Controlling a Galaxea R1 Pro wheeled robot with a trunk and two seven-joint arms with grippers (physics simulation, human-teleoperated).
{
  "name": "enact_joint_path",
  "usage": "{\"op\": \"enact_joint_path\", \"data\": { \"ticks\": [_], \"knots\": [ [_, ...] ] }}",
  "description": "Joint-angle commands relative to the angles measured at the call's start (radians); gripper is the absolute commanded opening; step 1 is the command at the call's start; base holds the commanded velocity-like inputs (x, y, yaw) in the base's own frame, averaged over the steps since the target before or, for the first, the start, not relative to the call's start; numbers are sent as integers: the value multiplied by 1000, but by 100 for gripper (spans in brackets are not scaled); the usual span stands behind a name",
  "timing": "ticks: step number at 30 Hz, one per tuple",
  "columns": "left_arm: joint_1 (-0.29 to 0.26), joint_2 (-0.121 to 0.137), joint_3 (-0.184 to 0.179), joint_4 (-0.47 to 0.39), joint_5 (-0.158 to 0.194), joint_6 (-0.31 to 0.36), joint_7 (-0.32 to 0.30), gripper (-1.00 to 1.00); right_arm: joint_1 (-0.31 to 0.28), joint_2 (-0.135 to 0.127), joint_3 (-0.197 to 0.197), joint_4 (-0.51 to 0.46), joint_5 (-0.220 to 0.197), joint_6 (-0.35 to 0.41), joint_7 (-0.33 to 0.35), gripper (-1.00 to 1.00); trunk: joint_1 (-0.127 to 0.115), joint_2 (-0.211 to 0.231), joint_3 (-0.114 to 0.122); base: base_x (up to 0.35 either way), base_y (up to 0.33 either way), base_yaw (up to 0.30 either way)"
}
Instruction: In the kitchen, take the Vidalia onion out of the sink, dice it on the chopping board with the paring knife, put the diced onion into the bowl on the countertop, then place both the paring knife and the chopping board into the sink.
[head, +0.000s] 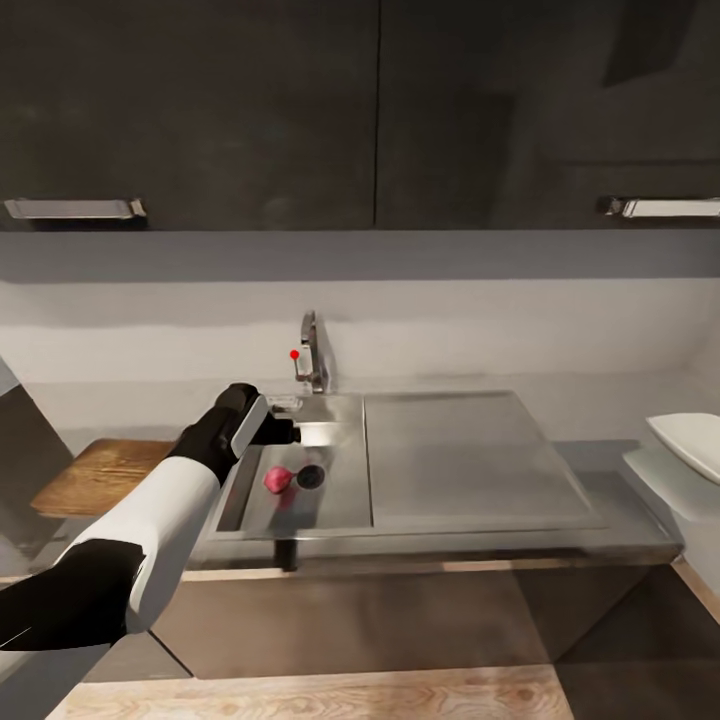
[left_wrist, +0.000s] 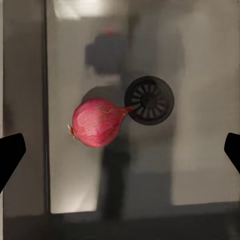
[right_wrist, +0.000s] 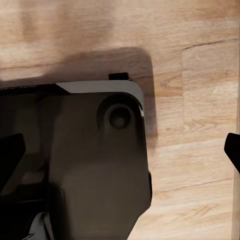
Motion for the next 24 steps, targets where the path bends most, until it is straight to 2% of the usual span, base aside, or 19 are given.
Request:
{"op": "enact_joint_path", "data": {
  "ticks": [1, 24],
  "knots": [
    [-1, 1, -4, 1, 11, 3, 9, 100, -1, 0, -8, 1, 10, -3, -4, 100, 1, -1, -2, 220, 0, 0],
    [-1, 0, -5, 44, 10, 1, 8, 100, -1, 2, -8, 1, 10, -3, -4, 100, 1, -1, -8, 129, 0, 0]
  ]
}}
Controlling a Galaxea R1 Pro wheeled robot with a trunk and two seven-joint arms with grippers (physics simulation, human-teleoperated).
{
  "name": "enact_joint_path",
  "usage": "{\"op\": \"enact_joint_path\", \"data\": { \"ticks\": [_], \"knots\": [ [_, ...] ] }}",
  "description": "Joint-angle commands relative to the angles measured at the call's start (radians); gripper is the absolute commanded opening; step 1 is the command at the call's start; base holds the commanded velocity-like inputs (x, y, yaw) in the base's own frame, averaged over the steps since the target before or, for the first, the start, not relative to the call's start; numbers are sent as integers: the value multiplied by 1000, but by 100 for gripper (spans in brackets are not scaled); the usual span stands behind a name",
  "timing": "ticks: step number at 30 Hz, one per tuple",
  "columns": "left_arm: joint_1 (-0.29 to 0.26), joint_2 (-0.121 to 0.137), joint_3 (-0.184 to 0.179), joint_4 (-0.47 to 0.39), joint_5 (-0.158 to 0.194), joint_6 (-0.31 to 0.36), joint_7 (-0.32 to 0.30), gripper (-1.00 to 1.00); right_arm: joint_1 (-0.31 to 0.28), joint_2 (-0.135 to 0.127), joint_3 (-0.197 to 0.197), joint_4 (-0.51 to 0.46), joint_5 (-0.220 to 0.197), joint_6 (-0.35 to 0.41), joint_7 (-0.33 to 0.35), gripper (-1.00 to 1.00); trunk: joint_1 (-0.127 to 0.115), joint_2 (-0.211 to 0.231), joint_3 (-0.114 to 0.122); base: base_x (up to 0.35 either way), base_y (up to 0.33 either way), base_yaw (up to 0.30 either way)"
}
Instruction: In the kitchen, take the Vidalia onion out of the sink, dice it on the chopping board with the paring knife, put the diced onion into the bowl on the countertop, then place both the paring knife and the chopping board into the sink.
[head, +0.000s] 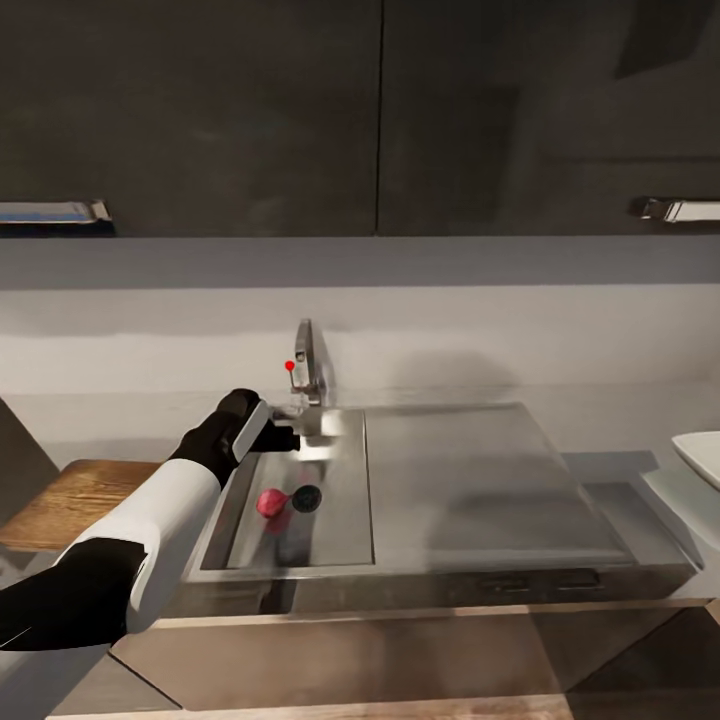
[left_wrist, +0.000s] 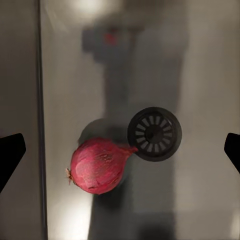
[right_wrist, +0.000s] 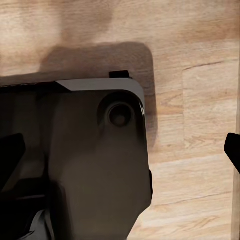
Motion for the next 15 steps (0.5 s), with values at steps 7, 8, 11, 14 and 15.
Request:
{"op": "enact_joint_path", "data": {
  "ticks": [7, 8, 11, 14, 15],
  "knots": [
    [-1, 1, -4, 18, 9, 3, 9, 100, -1, 0, -8, 1, 11, -3, -4, 100, 0, -2, -11, 10, 0, 0],
    [-1, 1, -4, 19, 9, 3, 9, 100, -1, 0, -8, 1, 11, -3, -4, 100, 0, -2, -13, 1, 0, 0],
    [-1, 0, -4, 22, 9, 3, 9, 100, -1, 0, -8, 1, 11, -3, -4, 100, 0, -2, -17, 0, 0, 0],
    [-1, -1, -4, 31, 9, 2, 9, 100, -1, 0, -8, 1, 11, -3, -4, 100, 0, -2, -22, 0, 0, 0],
    [-1, -1, -4, 32, 9, 2, 9, 100, -1, 0, -8, 1, 11, -3, -4, 100, 0, -2, -24, 0, 0, 0]
  ]
}}
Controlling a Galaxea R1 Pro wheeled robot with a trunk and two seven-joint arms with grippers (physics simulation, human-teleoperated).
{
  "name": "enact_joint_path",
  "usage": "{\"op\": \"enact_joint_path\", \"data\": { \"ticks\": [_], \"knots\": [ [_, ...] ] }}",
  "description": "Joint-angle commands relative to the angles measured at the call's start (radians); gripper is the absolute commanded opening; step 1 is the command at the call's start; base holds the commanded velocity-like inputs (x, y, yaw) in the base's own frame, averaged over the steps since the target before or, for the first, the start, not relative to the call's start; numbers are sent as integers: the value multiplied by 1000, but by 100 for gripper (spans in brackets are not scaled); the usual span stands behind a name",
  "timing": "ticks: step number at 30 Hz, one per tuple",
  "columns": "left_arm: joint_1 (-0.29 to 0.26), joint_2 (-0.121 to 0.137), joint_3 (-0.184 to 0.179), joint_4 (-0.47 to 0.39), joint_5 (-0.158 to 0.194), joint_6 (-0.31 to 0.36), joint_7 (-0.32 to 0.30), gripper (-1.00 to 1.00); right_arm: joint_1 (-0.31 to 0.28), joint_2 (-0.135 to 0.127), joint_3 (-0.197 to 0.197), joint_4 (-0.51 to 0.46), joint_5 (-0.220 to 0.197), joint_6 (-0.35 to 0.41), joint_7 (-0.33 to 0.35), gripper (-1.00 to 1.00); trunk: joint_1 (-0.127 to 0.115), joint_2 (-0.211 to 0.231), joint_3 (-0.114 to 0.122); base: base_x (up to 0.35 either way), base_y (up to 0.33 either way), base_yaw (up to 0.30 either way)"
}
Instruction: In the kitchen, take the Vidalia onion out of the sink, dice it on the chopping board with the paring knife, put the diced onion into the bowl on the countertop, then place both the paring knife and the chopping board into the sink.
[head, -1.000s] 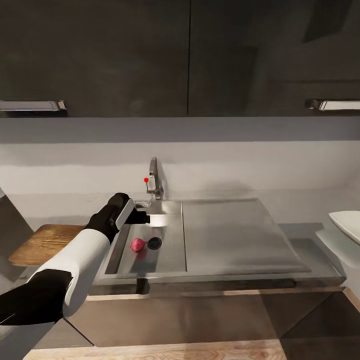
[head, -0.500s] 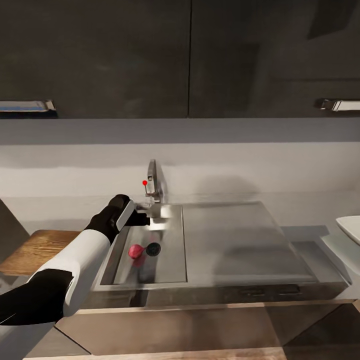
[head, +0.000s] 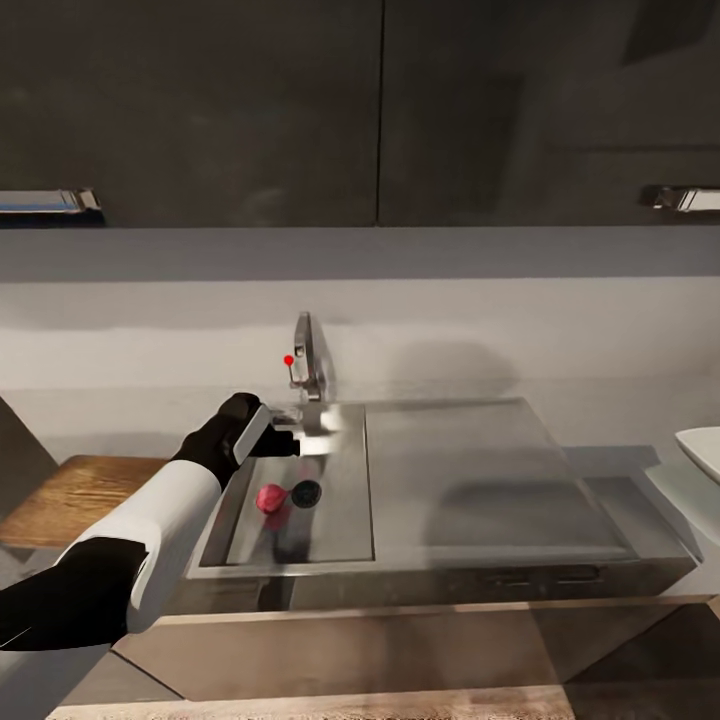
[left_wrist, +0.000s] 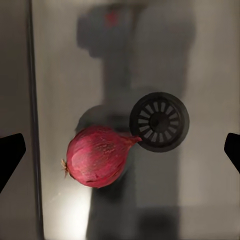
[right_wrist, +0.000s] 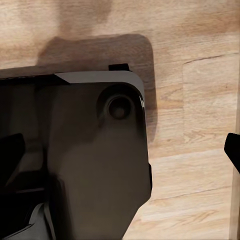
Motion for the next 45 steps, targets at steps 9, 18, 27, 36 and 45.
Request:
{"op": "enact_joint_path", "data": {
  "ticks": [9, 18, 27, 36, 45],
  "knots": [
    [-1, 0, -5, 4, 11, 3, 8, 100, -1, 0, -8, 0, 10, -3, -4, 100, 0, -2, -16, 16, 0, 0],
    [-1, 0, -5, 4, 12, 4, 7, 100, -1, -1, -8, 0, 11, -3, -4, 100, 0, -2, -30, 114, 0, 0],
    [-1, 0, -5, 9, 12, 4, 7, 100, -1, -1, -8, 0, 10, -3, -4, 100, 0, -2, -45, 36, 0, 0],
    [-1, 0, -5, 23, 12, 3, 7, 100, -1, 0, -8, 0, 10, -3, -4, 100, 0, -2, -59, 1, 0, 0],
    [-1, 0, -5, 38, 12, 2, 7, 100, -1, 0, -8, 0, 10, -3, -4, 100, 0, -2, -73, -26, 0, 0]
  ]
}}
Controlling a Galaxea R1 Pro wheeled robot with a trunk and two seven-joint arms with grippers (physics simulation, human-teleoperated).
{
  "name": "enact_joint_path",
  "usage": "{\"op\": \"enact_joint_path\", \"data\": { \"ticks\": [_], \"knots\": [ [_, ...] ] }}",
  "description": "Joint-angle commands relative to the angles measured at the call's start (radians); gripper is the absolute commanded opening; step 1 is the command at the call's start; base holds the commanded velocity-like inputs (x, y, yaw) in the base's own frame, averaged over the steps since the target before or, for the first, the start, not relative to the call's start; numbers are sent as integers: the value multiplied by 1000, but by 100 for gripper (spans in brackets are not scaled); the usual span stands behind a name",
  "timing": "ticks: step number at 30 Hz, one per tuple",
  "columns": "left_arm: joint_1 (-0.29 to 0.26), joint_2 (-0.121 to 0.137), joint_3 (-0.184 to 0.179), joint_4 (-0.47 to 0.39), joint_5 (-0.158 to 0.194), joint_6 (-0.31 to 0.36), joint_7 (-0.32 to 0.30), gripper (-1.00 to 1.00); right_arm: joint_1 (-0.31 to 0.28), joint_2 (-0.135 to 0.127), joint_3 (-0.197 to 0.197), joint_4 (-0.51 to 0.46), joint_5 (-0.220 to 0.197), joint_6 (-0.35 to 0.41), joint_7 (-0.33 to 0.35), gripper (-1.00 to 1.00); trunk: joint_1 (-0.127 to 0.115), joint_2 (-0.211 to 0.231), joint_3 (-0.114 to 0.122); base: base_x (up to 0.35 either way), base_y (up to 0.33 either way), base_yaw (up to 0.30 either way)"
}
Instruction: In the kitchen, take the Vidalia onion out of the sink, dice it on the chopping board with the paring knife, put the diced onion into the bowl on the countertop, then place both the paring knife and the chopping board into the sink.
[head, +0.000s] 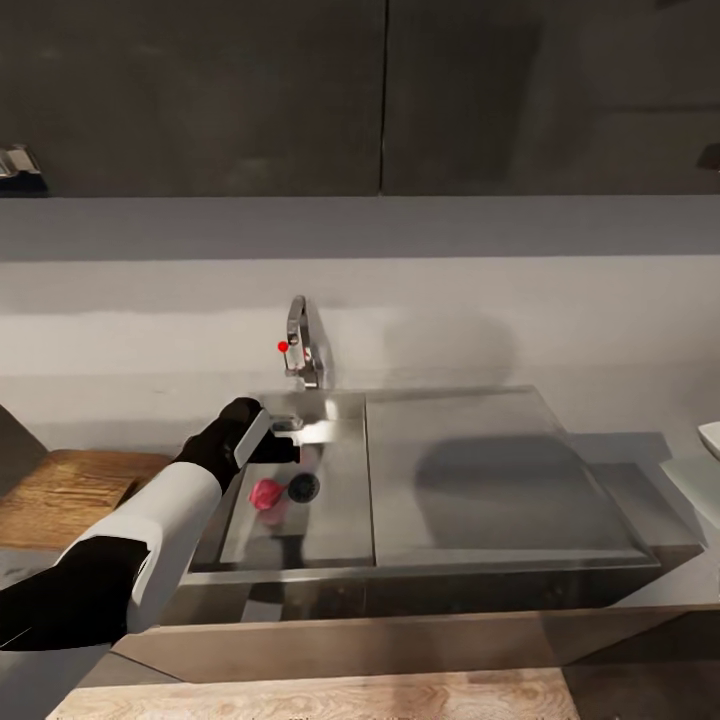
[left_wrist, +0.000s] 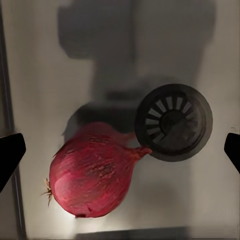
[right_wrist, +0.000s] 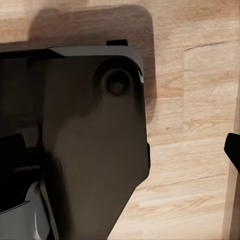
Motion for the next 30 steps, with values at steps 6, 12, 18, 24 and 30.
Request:
{"op": "enact_joint_path", "data": {
  "ticks": [6, 12, 18, 24, 30],
  "knots": [
    [-1, 1, -5, 5, 11, -4, 9, 100, -1, 0, -8, 1, 11, -3, -4, 100, 0, -1, -11, -38, 0, 0],
    [-1, 2, -5, 8, 11, -7, 9, 100, -1, 0, -8, 1, 11, -3, -4, 100, 0, -1, -21, -33, 0, 0],
    [-1, 2, -5, 8, 11, -8, 9, 100, -1, 0, -8, 1, 11, -3, -4, 100, 0, -1, -30, -39, 0, 0],
    [-1, 2, -5, 8, 10, -10, 9, 100, -1, 0, -8, 1, 11, -3, -4, 100, 0, -1, -40, -5, 0, 0],
    [-1, 3, -4, 8, 9, -10, 9, 100, -1, 0, -8, 1, 11, -3, -4, 100, 0, -1, -49, 0, 0, 0]
  ]
}}
